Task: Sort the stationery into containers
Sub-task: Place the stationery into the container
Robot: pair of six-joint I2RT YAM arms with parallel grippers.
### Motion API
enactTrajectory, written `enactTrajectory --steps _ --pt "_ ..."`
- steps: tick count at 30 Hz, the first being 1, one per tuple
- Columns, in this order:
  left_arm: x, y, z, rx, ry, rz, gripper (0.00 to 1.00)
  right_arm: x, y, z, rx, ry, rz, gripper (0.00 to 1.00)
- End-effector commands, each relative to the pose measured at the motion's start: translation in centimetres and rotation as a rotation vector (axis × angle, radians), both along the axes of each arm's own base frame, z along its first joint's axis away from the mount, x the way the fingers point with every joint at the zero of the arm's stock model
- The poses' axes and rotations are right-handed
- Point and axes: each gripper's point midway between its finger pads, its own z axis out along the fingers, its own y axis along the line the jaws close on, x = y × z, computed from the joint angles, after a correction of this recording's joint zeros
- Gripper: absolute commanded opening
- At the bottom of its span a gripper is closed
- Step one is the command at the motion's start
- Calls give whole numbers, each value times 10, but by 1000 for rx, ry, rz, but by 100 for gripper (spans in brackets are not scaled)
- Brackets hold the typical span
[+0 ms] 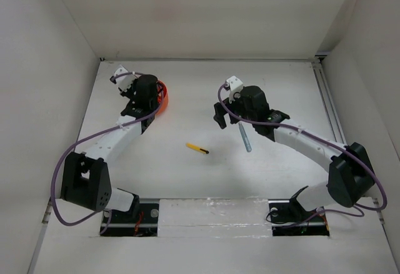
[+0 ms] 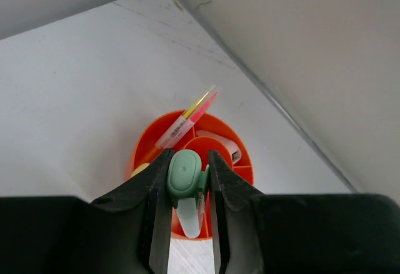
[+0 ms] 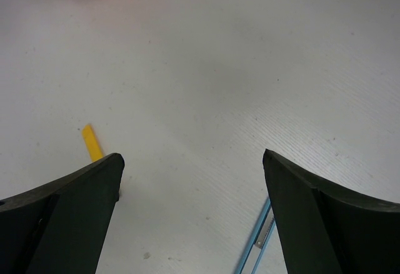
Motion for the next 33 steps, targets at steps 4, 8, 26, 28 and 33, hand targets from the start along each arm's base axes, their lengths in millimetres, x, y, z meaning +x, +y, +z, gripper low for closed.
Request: enactTrajectory --steps 4,8,26,28,33 --pt "8 4 9 6 -82 47 0 10 4 12 32 -35 18 99" --pt "12 0 1 -11 -86 37 0 12 2 12 35 -33 17 99" --pt "9 -1 -39 -39 -48 40 3 13 8 -3 42 -4 51 99" --pt "10 -2 -42 -45 -46 43 9 16 5 -1 47 -12 42 99" --pt "10 -2 -50 -45 -34 45 20 16 5 -1 47 -12 42 99"
